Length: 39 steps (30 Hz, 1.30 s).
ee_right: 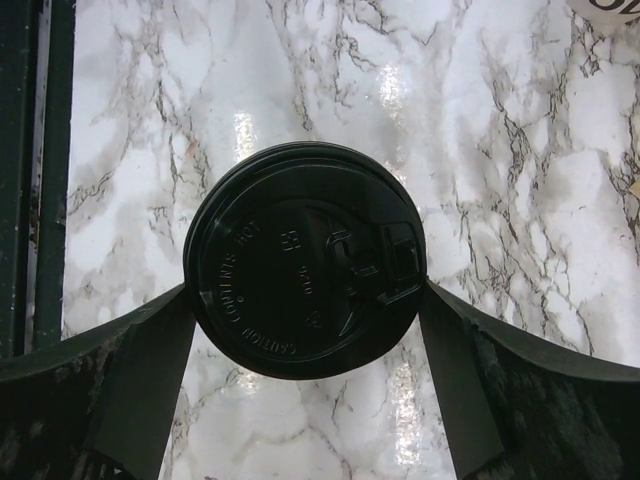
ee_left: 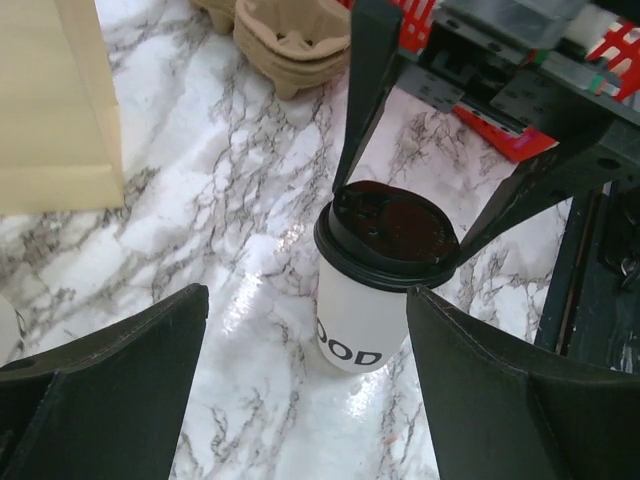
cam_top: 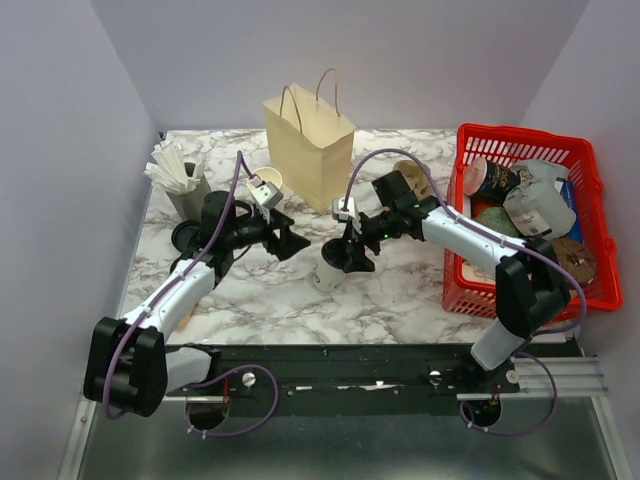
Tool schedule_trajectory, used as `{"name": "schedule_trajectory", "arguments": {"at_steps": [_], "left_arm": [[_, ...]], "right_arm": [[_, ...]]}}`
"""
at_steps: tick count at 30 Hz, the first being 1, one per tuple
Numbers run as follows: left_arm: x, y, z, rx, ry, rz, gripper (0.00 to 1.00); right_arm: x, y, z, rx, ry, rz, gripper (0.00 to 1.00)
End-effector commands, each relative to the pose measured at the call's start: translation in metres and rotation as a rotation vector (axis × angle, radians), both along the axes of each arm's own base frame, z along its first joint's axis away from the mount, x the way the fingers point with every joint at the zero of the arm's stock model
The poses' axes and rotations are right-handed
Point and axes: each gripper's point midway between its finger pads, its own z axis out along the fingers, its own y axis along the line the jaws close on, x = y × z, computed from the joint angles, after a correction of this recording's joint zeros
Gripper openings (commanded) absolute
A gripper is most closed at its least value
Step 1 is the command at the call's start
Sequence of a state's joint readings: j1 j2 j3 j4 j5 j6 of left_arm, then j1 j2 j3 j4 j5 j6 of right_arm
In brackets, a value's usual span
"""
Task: Pack the takeout coffee
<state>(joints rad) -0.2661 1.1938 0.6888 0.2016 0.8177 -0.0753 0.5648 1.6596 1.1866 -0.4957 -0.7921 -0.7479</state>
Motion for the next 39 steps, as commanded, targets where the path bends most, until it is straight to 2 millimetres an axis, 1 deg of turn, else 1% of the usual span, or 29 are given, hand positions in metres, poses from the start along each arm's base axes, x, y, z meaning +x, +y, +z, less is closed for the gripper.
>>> {"name": "schedule_trajectory", "arguments": {"at_steps": [1, 2, 3, 4, 5, 10, 11, 12, 14, 15, 16, 17, 18, 19, 20, 21, 23, 24, 25, 26, 27, 28, 29, 32, 34, 35, 36, 38, 39], "left_arm": [[0.004, 0.006, -0.013, -0.027, 0.067, 0.099, 0.88], [0.004, 0.007, -0.016, -0.026, 0.074, 0.106, 0.88], [0.005, 0.008, -0.018, -0.022, 0.073, 0.113, 0.88], [0.006, 0.009, -0.019, -0.020, 0.072, 0.117, 0.88], [0.007, 0.009, -0.019, -0.017, 0.071, 0.122, 0.87], [0.013, 0.020, -0.023, -0.013, 0.082, 0.190, 0.87], [0.015, 0.025, -0.024, -0.012, 0.086, 0.214, 0.87], [0.017, 0.029, -0.022, -0.014, 0.084, 0.235, 0.87], [0.021, 0.041, -0.024, 0.007, 0.101, 0.301, 0.87], [0.025, 0.049, -0.021, 0.009, 0.104, 0.335, 0.87], [0.023, 0.054, -0.026, 0.019, 0.147, 0.362, 0.88], [0.025, 0.060, -0.027, 0.017, 0.166, 0.388, 0.88], [0.028, 0.067, -0.024, 0.012, 0.179, 0.410, 0.88], [0.026, 0.071, -0.027, 0.008, 0.215, 0.419, 0.88], [0.019, 0.065, -0.024, -0.031, 0.249, 0.371, 0.88], [0.015, 0.064, -0.024, -0.047, 0.267, 0.352, 0.88], [0.009, 0.059, -0.018, -0.090, 0.270, 0.311, 0.88], [-0.002, 0.052, -0.020, -0.121, 0.288, 0.257, 0.88], [-0.002, 0.047, -0.009, -0.158, 0.237, 0.219, 0.89], [-0.006, 0.042, -0.008, -0.177, 0.238, 0.197, 0.89], [-0.011, 0.039, -0.011, -0.194, 0.262, 0.181, 0.91], [-0.010, 0.037, -0.011, -0.193, 0.246, 0.176, 0.92], [-0.013, 0.032, -0.014, -0.178, 0.249, 0.159, 0.93], [-0.014, 0.028, -0.023, -0.161, 0.264, 0.153, 0.93], [-0.013, 0.028, -0.026, -0.162, 0.278, 0.159, 0.93], [-0.012, 0.028, -0.026, -0.161, 0.276, 0.160, 0.99], [-0.011, 0.028, -0.023, -0.161, 0.264, 0.161, 0.99], [-0.010, 0.031, -0.023, -0.138, 0.245, 0.172, 0.99], [-0.008, 0.032, -0.018, -0.130, 0.229, 0.178, 0.99]], "right_arm": [[-0.003, 0.009, 0.003, -0.050, -0.127, 0.024, 0.94], [-0.005, 0.009, -0.001, -0.062, -0.140, 0.020, 0.93], [-0.005, 0.012, 0.004, -0.058, -0.159, 0.012, 0.93], [-0.008, 0.019, 0.007, -0.050, -0.178, 0.017, 0.92], [-0.004, 0.019, 0.007, -0.068, -0.199, -0.007, 0.92], [-0.004, 0.032, 0.022, -0.076, -0.274, -0.020, 0.90], [-0.003, 0.034, 0.023, -0.080, -0.282, -0.019, 0.90], [0.000, 0.037, 0.029, -0.073, -0.305, -0.014, 0.90], [0.001, 0.041, 0.028, -0.085, -0.318, -0.006, 0.90], [0.002, 0.043, 0.027, -0.089, -0.327, 0.000, 0.90], [0.004, 0.046, 0.029, -0.091, -0.339, 0.002, 0.91], [0.005, 0.048, 0.024, -0.101, -0.332, 0.006, 0.91], [0.005, 0.050, 0.023, -0.101, -0.324, 0.004, 0.94], [0.005, 0.052, 0.023, -0.097, -0.315, 0.003, 0.96], [0.004, 0.057, 0.023, -0.086, -0.301, 0.013, 0.98], [0.002, 0.058, 0.024, -0.079, -0.285, 0.009, 0.99], [0.000, 0.061, 0.025, -0.071, -0.265, 0.009, 1.00], [-0.001, 0.062, 0.024, -0.070, -0.257, 0.007, 1.00], [-0.003, 0.063, 0.024, -0.069, -0.252, 0.007, 1.00], [-0.004, 0.063, 0.023, -0.067, -0.245, 0.012, 1.00], [-0.005, 0.063, 0.023, -0.065, -0.242, 0.013, 1.00], [-0.006, 0.064, 0.023, -0.064, -0.232, 0.011, 1.00], [-0.008, 0.064, 0.022, -0.063, -0.227, 0.015, 1.00], [-0.009, 0.064, 0.022, -0.063, -0.212, 0.012, 1.00], [-0.009, 0.064, 0.026, -0.055, -0.204, 0.000, 1.00], [-0.009, 0.063, 0.032, -0.049, -0.207, -0.013, 1.00], [-0.009, 0.063, 0.038, -0.037, -0.206, -0.024, 1.00], [-0.005, 0.060, 0.054, -0.005, -0.178, -0.070, 1.00], [-0.001, 0.057, 0.057, 0.000, -0.160, -0.101, 1.00]]}}
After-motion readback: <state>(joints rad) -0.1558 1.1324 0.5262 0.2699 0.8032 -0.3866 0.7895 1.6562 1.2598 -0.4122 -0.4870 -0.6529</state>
